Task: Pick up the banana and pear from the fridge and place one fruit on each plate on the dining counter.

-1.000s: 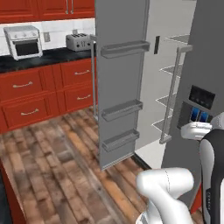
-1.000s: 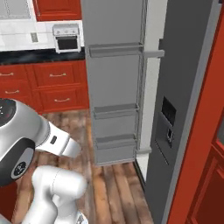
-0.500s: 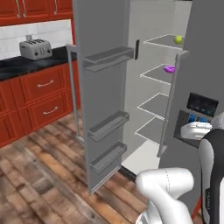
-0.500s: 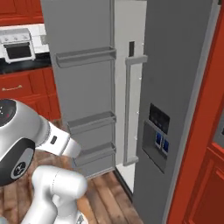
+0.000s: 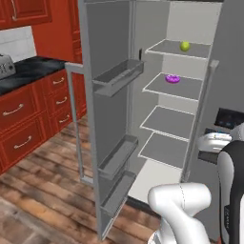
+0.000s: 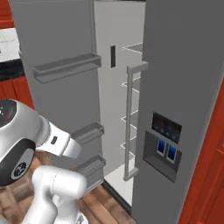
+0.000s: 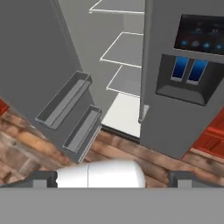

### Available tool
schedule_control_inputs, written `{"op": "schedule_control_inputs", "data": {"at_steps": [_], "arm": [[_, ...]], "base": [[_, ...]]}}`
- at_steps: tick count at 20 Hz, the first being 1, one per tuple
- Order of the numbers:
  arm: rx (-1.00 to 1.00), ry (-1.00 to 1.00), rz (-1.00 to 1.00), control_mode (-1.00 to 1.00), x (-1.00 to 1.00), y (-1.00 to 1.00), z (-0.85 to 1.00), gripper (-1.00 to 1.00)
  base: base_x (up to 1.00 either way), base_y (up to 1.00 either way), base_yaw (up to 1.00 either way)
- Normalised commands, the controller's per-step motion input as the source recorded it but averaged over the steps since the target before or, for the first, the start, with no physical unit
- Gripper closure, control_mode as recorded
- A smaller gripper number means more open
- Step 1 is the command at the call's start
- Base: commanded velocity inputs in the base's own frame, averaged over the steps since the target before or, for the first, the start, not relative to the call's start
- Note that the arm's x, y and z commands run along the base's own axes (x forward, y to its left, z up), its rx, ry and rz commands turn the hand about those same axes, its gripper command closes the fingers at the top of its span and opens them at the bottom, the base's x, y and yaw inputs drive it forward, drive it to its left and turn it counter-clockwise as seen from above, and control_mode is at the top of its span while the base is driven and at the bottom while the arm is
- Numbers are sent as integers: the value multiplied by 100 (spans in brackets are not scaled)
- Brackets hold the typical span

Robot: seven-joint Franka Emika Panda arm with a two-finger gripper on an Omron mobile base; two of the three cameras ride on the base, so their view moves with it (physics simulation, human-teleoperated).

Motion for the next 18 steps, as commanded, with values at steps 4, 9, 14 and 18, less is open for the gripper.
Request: {"op": "schedule_control_inputs", "data": {"at_steps": [4, 9, 14, 18], "arm": [[0, 0, 0, 100, 0, 0, 0, -100], [0, 0, 0, 100, 0, 0, 0, -100], [0, 0, 0, 100, 0, 0, 0, -100], [0, 0, 0, 100, 0, 0, 0, -100]], "base": [[50, 55, -44], [45, 15, -35], [55, 4, -29], [22, 3, -11]]}}
